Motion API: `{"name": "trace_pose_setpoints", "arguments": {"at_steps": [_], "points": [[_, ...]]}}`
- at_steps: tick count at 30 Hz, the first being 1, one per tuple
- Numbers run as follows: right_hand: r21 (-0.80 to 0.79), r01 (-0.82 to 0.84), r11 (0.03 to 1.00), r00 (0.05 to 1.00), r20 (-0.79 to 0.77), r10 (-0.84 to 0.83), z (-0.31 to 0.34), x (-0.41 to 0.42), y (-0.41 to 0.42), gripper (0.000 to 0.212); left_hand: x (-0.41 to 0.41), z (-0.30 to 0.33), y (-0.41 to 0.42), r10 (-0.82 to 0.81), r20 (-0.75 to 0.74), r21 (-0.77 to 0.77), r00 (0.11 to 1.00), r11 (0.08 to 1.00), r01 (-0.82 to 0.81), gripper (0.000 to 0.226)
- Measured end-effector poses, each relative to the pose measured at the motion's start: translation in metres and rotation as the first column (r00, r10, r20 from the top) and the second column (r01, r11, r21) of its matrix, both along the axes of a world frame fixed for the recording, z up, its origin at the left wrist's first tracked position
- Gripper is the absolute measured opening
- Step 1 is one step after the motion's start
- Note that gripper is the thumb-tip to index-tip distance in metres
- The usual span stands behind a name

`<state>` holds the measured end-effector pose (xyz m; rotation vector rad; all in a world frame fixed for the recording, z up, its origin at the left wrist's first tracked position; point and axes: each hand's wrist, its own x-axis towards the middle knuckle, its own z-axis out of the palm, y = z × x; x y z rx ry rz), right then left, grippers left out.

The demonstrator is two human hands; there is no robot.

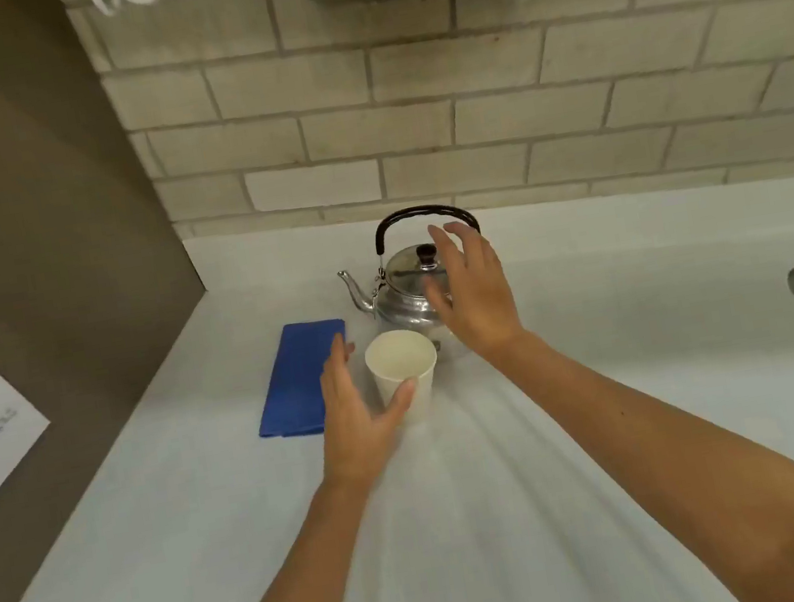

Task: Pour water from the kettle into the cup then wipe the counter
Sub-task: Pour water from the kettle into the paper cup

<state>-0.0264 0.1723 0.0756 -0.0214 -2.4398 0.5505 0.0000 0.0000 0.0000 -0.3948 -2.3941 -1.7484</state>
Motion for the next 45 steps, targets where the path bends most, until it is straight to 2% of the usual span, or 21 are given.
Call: {"name": "trace_pose_setpoints", "arguments": {"at_steps": [3,6,12,16,21,25,31,38,42,45], "points": [[0.037,-0.004,0.999,0.996,-0.084,0.007,0.012,-0.019,0.0,0.051,0.004,-0.009,0.008,-0.048,0.111,0.023,0.993,0.999,0.046,0.11],[0.083,0.001,0.997,0.996,-0.089,0.006,0.028,-0.044,0.007,0.052,0.001,-0.017,0.016,-0.051,0.14,0.014,0.989,0.999,0.05,0.115],[0.209,-0.077,0.975,0.976,0.214,0.031,0.054,-0.081,0.027,0.043,-0.004,-0.023,0.021,-0.041,0.124,-0.014,0.991,0.999,0.043,0.1],[0.229,-0.119,0.966,0.952,0.302,0.046,0.056,-0.095,0.037,0.036,-0.005,-0.026,0.021,-0.03,0.116,-0.055,0.993,0.998,0.036,0.091],[0.07,-0.281,0.957,0.932,0.257,0.255,0.056,-0.098,0.045,0.029,-0.004,-0.028,0.021,-0.04,0.12,-0.074,0.992,0.996,0.049,0.087],[0.038,-0.297,0.954,0.94,0.185,0.285,0.05,-0.1,0.045,0.027,-0.004,-0.03,0.021,-0.025,0.123,-0.089,0.992,0.995,0.036,0.084],[0.096,-0.212,0.972,0.975,0.081,0.205,0.07,-0.083,0.052,0.023,-0.006,-0.03,0.02,-0.031,0.118,-0.084,0.992,0.996,0.042,0.078],[0.208,-0.186,0.96,0.982,0.078,0.173,0.119,-0.03,0.053,0.022,-0.003,-0.025,0.019,-0.042,0.099,-0.067,0.994,0.997,0.049,0.071],[0.275,-0.187,0.943,0.98,0.121,0.159,0.137,0.002,0.052,0.023,-0.001,-0.023,0.019,-0.049,0.091,-0.058,0.995,0.997,0.054,0.069],[0.288,-0.204,0.935,0.965,0.217,0.144,0.149,0.022,0.047,0.021,-0.001,-0.023,0.019,-0.042,0.095,-0.06,0.995,0.997,0.048,0.069]]}}
